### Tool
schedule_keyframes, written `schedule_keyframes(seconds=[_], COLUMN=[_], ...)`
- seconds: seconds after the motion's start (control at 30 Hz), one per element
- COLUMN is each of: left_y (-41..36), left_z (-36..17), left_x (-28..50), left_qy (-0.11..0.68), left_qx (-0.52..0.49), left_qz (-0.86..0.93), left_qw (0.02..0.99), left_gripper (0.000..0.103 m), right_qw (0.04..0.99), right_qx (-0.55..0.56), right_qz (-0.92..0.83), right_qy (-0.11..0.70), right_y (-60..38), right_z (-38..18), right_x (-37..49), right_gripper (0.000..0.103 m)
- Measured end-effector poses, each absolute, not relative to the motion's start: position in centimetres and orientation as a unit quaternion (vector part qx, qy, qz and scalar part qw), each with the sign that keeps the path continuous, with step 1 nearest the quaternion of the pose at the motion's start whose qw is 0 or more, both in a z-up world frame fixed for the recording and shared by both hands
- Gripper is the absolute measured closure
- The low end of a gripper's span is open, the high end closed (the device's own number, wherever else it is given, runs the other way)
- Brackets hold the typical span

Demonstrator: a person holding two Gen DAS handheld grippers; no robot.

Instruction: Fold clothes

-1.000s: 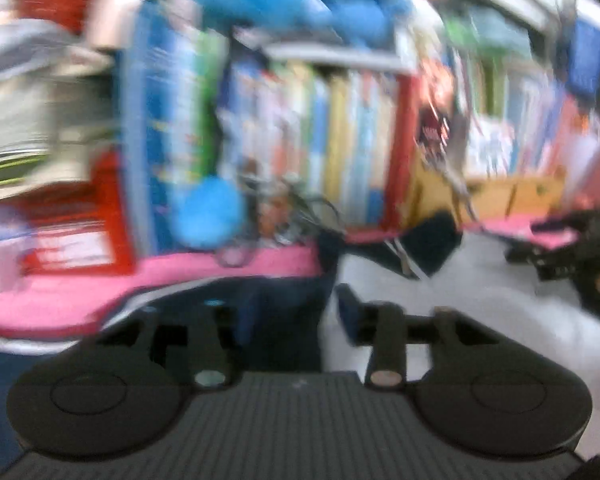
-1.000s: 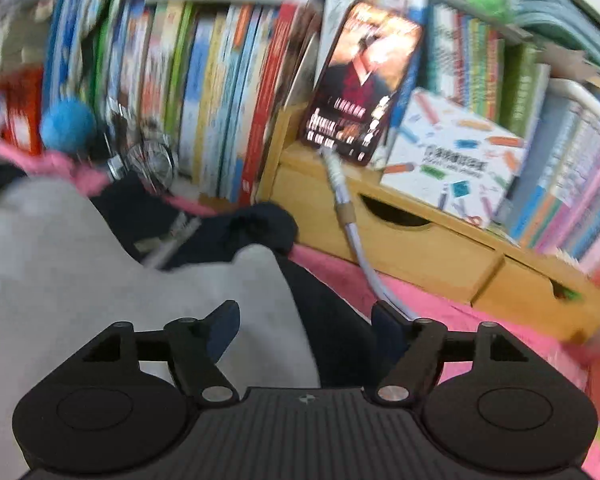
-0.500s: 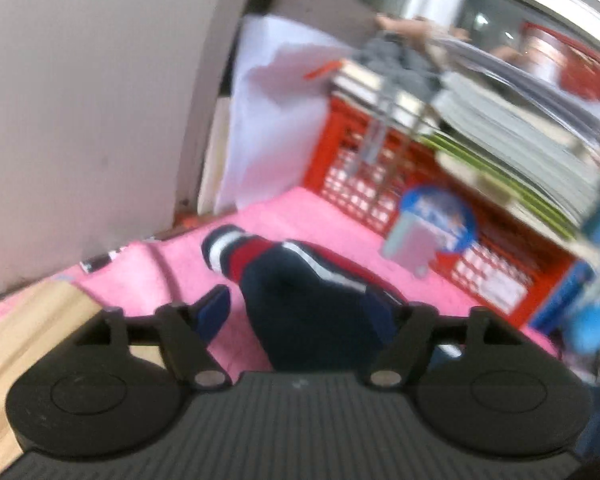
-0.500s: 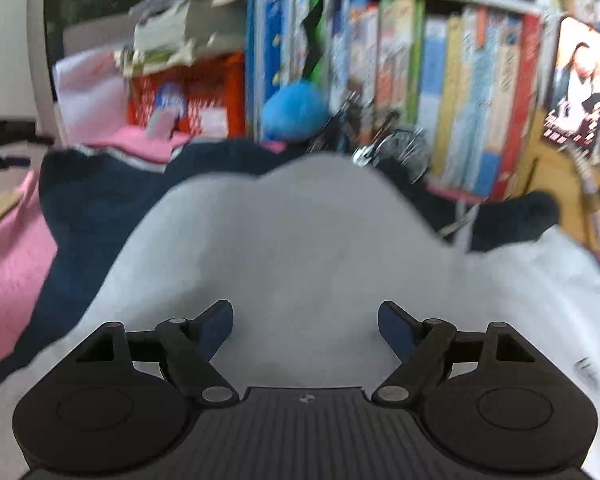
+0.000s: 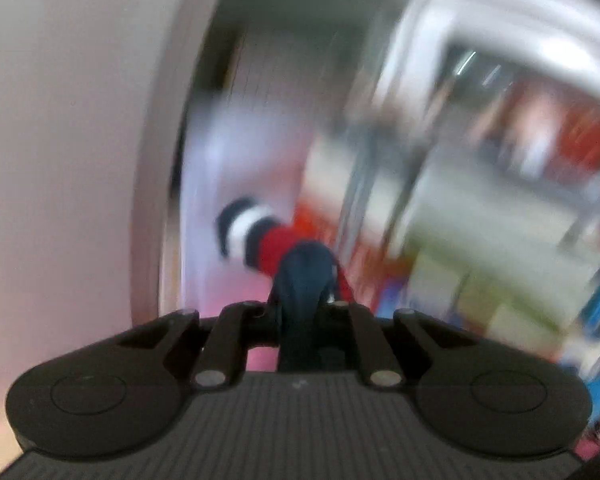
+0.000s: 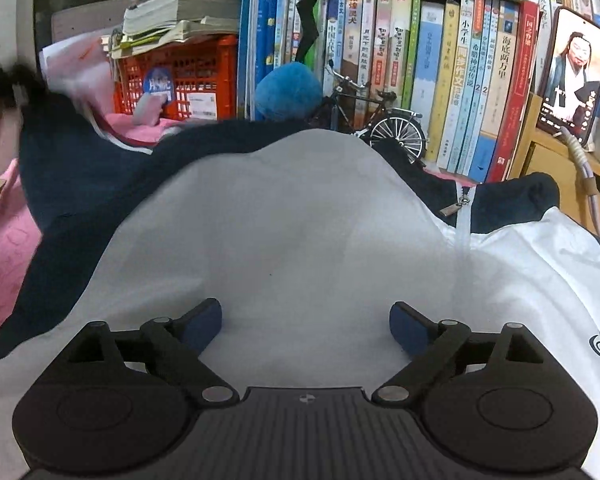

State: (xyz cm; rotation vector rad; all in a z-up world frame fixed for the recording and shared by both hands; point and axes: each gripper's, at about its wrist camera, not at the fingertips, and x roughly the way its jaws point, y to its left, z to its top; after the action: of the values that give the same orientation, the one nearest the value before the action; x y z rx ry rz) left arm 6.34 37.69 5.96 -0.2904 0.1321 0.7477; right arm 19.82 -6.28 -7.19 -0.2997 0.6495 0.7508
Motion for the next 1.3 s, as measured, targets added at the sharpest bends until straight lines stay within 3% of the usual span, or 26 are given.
schedule_keyframes(seconds=[0.07, 0.17, 0.43, 0.57, 0.6, 0.73, 0.77, 1.13, 1.3], left_y=[37.6, 38.7, 41.2, 41.3, 41.3, 40.6, 40.5, 32.0, 21.3], left_z=[7.5, 5.1, -3.1, -4.8, -5.0, -3.9, -3.3, 3.9, 5.7], left_x=[5.7, 6.5, 7.1, 8.2, 8.1, 6.5, 5.9, 3.2, 2.0], left_qy=[0.049, 0.115, 0.243, 0.317, 0.322, 0.315, 0.305, 0.227, 0.216], left_qx=[-0.087, -0.054, -0.112, -0.092, -0.092, -0.107, -0.119, -0.173, -0.175], left_qz=[0.361, 0.381, 0.427, 0.432, 0.433, 0.437, 0.434, 0.344, 0.183], left_qw=[0.927, 0.916, 0.864, 0.839, 0.836, 0.836, 0.839, 0.894, 0.943], left_gripper=[0.09, 0.09, 0.089, 0.072, 0.072, 0.042, 0.038, 0.032, 0.032], right_qw=[0.87, 0.872, 0.874, 0.877, 0.877, 0.876, 0.877, 0.877, 0.873], right_qx=[-0.145, -0.139, -0.133, -0.121, -0.122, -0.119, -0.118, -0.117, -0.131], right_qz=[0.355, 0.349, 0.34, 0.335, 0.335, 0.336, 0.336, 0.335, 0.316], right_qy=[0.31, 0.314, 0.32, 0.322, 0.322, 0.323, 0.323, 0.323, 0.348], right_y=[-6.2, -6.1, -6.2, -6.3, -6.3, -6.3, -6.3, -6.3, -6.2], right_z=[-7.2, -7.3, -7.4, -7.5, -7.5, -7.5, -7.5, -7.5, -5.8], right_x=[19.7, 19.8, 19.9, 19.9, 19.9, 19.9, 19.9, 19.9, 19.1], right_gripper=[0.009, 0.006, 0.001, 0.0, 0.0, 0.0, 0.0, 0.0, 0.004])
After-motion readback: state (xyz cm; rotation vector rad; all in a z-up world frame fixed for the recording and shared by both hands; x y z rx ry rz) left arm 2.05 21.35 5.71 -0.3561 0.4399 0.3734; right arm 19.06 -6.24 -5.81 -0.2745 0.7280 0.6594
